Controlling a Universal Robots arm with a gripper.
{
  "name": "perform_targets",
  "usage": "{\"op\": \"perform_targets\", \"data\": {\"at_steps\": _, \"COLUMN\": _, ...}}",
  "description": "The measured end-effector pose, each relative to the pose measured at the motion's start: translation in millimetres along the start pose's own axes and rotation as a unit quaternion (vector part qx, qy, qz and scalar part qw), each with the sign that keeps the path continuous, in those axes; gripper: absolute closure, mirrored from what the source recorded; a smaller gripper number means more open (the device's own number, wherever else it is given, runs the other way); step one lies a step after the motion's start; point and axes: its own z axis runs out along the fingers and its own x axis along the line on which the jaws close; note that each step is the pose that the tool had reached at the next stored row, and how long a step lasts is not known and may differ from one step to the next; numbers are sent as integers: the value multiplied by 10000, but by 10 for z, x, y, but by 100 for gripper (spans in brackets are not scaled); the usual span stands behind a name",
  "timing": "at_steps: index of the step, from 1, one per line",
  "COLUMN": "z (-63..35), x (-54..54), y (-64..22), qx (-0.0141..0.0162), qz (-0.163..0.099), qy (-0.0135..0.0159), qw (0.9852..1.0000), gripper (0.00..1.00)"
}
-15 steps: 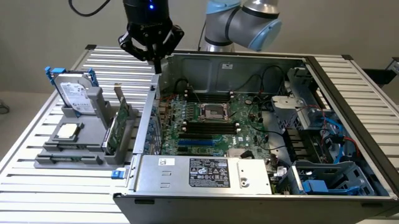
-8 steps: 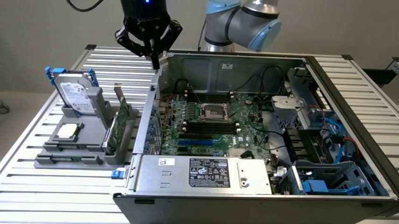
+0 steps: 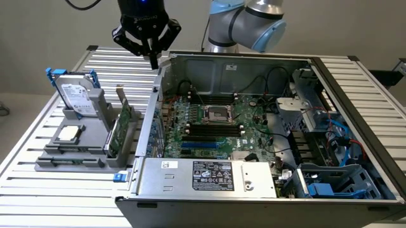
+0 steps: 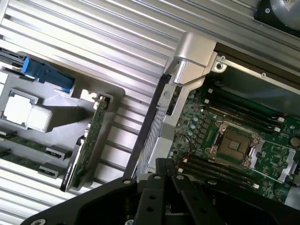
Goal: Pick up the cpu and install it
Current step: 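Reach for the cpu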
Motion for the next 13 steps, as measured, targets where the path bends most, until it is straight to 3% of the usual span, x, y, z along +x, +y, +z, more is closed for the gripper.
{"op": "perform_targets", "data": {"at_steps": 5, "z": -13, "x": 128, "y": 49, "qx": -55, "qz": 8, "qy": 59, "qw": 10000, "gripper": 89}}
{"op": "perform_targets", "data": {"at_steps": 13, "z": -19, "x": 207, "y": 79, "qx": -142, "qz": 52, "qy": 81, "qw": 9999, "gripper": 89}}
